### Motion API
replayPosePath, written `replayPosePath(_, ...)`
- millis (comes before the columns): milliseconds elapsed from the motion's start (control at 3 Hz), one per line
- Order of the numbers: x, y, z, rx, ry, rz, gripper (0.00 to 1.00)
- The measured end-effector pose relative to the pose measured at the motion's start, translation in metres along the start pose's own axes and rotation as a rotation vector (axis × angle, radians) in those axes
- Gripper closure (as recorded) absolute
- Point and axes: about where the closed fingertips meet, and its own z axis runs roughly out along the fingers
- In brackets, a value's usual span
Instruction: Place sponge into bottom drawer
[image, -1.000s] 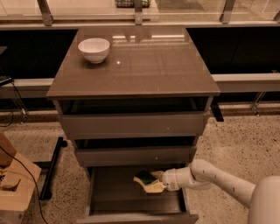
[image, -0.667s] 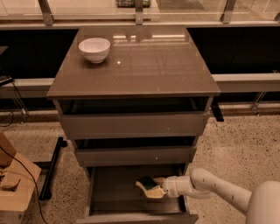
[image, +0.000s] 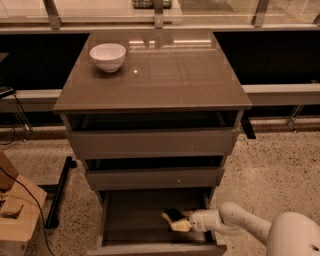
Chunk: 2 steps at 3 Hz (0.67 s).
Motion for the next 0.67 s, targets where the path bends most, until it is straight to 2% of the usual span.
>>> replayPosePath(333,0.012,-0.025,0.001,0.041,0.039,0.032,0.81)
replayPosePath(667,0.014,-0.038,0.005,0.092,0.129,0.038,0.57)
